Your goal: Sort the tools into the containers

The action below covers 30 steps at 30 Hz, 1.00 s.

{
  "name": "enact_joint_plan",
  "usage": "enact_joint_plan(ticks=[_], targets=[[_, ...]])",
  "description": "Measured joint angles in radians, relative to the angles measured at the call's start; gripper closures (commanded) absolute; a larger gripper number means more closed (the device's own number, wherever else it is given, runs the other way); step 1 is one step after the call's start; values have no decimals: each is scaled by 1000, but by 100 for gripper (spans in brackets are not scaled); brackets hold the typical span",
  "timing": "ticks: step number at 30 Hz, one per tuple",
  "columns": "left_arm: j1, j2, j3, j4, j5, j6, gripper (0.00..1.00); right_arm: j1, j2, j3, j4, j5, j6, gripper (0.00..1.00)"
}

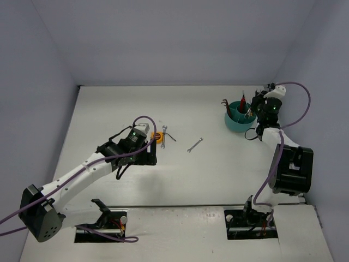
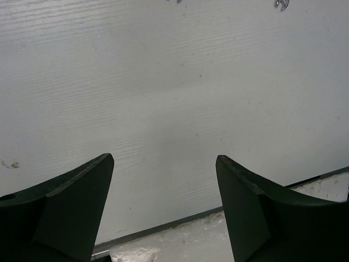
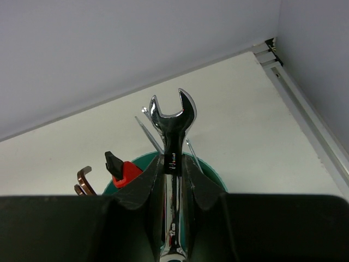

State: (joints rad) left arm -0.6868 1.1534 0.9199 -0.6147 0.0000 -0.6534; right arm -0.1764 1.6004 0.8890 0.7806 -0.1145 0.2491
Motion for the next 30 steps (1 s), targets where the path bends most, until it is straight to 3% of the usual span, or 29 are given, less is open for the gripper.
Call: enact_joint_plan(ticks=[30], targets=[[0,0,0,0,30,25,27,-22,21,-168,217,-62,77,97]])
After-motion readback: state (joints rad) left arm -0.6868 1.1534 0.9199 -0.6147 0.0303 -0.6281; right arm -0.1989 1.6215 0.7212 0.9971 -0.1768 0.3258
